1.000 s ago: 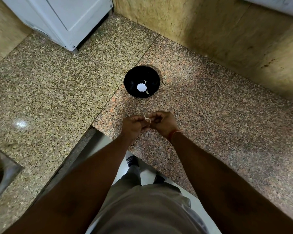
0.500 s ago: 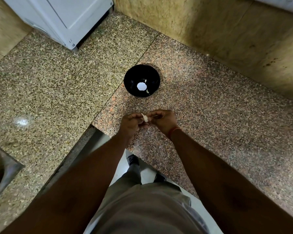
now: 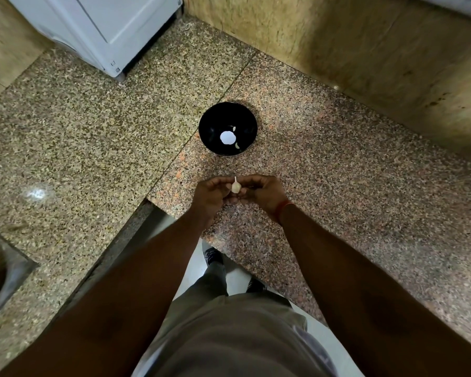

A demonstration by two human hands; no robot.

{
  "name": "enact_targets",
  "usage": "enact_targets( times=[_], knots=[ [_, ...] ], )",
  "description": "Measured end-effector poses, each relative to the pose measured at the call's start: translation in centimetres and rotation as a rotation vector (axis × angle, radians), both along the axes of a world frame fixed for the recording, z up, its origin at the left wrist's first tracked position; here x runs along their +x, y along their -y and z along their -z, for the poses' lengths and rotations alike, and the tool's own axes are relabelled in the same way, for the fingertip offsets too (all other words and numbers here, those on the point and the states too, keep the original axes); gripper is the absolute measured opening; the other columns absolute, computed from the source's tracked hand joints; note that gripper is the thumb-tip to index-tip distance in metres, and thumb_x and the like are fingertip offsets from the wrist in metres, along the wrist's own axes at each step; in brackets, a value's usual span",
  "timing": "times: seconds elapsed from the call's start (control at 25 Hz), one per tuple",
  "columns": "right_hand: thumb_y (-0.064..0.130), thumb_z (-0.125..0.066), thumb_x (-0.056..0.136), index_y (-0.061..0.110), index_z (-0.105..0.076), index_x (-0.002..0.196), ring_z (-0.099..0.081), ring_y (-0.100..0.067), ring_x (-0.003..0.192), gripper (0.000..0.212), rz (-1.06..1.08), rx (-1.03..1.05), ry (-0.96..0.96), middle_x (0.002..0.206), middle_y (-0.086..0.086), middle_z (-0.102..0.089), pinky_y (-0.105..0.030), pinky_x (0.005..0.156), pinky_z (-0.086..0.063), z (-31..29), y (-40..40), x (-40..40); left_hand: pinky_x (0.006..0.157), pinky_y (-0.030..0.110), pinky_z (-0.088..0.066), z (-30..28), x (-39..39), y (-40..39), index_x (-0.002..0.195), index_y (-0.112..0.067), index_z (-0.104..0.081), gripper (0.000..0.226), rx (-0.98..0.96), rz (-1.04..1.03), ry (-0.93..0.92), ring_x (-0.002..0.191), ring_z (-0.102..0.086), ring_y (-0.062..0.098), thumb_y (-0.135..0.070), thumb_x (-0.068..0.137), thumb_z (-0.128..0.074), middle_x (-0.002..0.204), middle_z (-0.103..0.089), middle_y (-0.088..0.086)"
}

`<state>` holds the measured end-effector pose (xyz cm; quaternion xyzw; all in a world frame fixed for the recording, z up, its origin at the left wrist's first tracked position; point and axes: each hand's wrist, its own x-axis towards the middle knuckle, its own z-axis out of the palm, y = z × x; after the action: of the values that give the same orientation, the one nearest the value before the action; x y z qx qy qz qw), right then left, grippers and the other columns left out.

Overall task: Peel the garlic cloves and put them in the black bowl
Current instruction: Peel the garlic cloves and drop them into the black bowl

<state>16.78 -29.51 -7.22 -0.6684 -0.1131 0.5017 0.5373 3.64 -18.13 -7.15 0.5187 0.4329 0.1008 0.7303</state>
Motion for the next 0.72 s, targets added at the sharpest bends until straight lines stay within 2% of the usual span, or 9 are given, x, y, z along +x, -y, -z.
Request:
enact_targets(
  times=[0.16, 0.24, 0.32, 0.44, 0.52, 0.6, 0.72],
  knots=[
    [-0.014, -0.071, 0.085, -0.003, -0.070, 0.110, -0.068, -0.034, 0.086, 0.027, -0.017, -0.020, 0.007, 0.108, -0.028, -0.073, -0.044, 0.073, -0.061, 0.0, 0.2, 0.3, 0.066, 0.033, -0.063, -0.2, 0.2, 0.4, 0.096, -0.002, -0.071, 0.015, 0.087, 0.009, -0.036, 0.064, -0.071, 0.024, 0.006, 0.097, -0.059, 0.086, -0.073, 0.020],
    [-0.014, -0.073, 0.084, 0.002, -0.071, 0.105, -0.068, -0.034, 0.085, 0.026, -0.012, -0.029, -0.010, 0.105, -0.026, -0.074, -0.040, 0.069, -0.059, 0.0, 0.2, 0.3, 0.068, 0.037, -0.064, -0.1, 0.3, 0.5, 0.093, -0.002, -0.073, 0.015, 0.136, -0.011, -0.052, 0.066, -0.071, 0.029, 0.006, 0.096, -0.061, 0.084, -0.073, 0.023],
    [-0.014, -0.072, 0.084, 0.003, -0.070, 0.108, -0.068, -0.030, 0.085, 0.029, -0.014, -0.029, -0.013, 0.103, -0.022, -0.074, -0.039, 0.069, -0.059, -0.2, 0.1, 0.3, 0.072, 0.044, -0.064, -0.1, 0.4, 0.6, 0.093, 0.000, -0.074, 0.010, 0.151, -0.035, -0.060, 0.071, -0.072, 0.035, 0.006, 0.093, -0.065, 0.087, -0.073, 0.028],
    [-0.014, -0.071, 0.085, 0.003, -0.068, 0.123, -0.070, -0.023, 0.088, 0.042, -0.026, -0.024, -0.003, 0.106, -0.016, -0.074, -0.041, 0.076, -0.061, -0.1, 0.0, 0.3, 0.076, 0.049, -0.063, 0.0, 0.2, 0.8, 0.093, 0.001, -0.075, 0.007, 0.147, -0.049, -0.041, 0.076, -0.074, 0.038, 0.002, 0.086, -0.075, 0.088, -0.074, 0.027],
    [-0.014, -0.072, 0.085, -0.002, -0.068, 0.124, -0.070, -0.029, 0.090, 0.041, -0.011, -0.040, 0.007, 0.109, -0.022, -0.074, -0.050, 0.086, -0.060, 0.1, 0.0, 0.3, 0.076, 0.051, -0.062, 0.2, -0.4, 0.7, 0.089, -0.003, -0.076, 0.012, 0.187, -0.033, 0.010, 0.077, -0.074, 0.042, -0.007, 0.080, -0.083, 0.085, -0.075, 0.024],
    [-0.013, -0.072, 0.086, -0.007, -0.067, 0.122, -0.069, -0.033, 0.089, 0.037, 0.001, -0.058, 0.006, 0.110, -0.027, -0.072, -0.053, 0.088, -0.060, 0.0, 0.0, 0.2, 0.073, 0.049, -0.063, 0.4, -0.7, 0.7, 0.085, -0.003, -0.077, 0.015, 0.283, 0.011, 0.030, 0.075, -0.074, 0.042, -0.012, 0.077, -0.085, 0.082, -0.075, 0.021],
    [-0.008, -0.071, 0.089, -0.008, -0.066, 0.121, -0.071, -0.029, 0.087, 0.032, 0.040, -0.051, -0.021, 0.109, -0.023, -0.072, -0.037, 0.077, -0.064, -0.4, 0.0, -0.2, 0.066, 0.038, -0.061, 0.8, -0.7, 0.5, 0.082, -0.005, -0.078, 0.008, 0.471, 0.089, -0.017, 0.069, -0.073, 0.031, -0.008, 0.080, -0.084, 0.076, -0.075, 0.011]
  ],
)
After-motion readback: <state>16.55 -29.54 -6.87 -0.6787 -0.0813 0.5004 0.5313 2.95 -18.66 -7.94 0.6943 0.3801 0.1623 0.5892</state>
